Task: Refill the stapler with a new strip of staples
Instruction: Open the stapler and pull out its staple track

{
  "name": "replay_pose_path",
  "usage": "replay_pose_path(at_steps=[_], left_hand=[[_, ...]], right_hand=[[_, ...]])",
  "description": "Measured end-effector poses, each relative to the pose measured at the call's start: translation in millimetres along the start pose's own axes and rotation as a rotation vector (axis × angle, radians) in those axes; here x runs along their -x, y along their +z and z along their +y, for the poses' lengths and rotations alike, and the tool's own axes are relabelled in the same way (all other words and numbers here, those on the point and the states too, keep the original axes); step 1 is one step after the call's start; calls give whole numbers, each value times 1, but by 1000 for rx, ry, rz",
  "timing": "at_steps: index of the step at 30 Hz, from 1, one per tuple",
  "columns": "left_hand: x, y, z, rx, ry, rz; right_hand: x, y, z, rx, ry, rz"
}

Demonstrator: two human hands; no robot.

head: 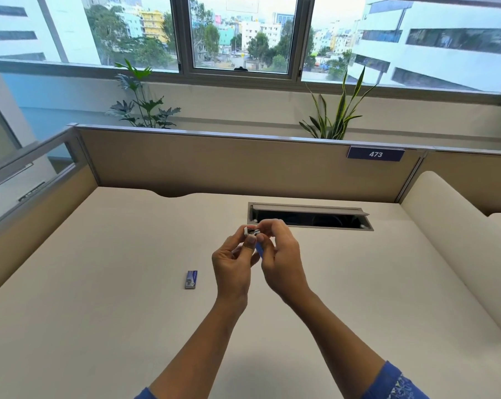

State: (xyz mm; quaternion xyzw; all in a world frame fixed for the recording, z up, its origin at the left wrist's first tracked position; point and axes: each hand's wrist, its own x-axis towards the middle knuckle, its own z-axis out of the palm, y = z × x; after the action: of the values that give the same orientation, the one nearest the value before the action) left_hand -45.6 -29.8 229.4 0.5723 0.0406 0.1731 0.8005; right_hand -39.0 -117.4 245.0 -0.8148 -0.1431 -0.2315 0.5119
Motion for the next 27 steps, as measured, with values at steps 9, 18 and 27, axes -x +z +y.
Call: replay_pose_path(at_steps=[9, 18, 27], left_hand=[[-1, 5, -3, 134, -82, 244], [-9, -9, -3, 216, -132, 234], [-23, -22, 0, 517, -170, 294]], right_hand=[[-7, 16, -10, -319, 299, 207], [-7, 8, 2, -305, 282, 245], [-1, -10, 16, -458, 343, 246]])
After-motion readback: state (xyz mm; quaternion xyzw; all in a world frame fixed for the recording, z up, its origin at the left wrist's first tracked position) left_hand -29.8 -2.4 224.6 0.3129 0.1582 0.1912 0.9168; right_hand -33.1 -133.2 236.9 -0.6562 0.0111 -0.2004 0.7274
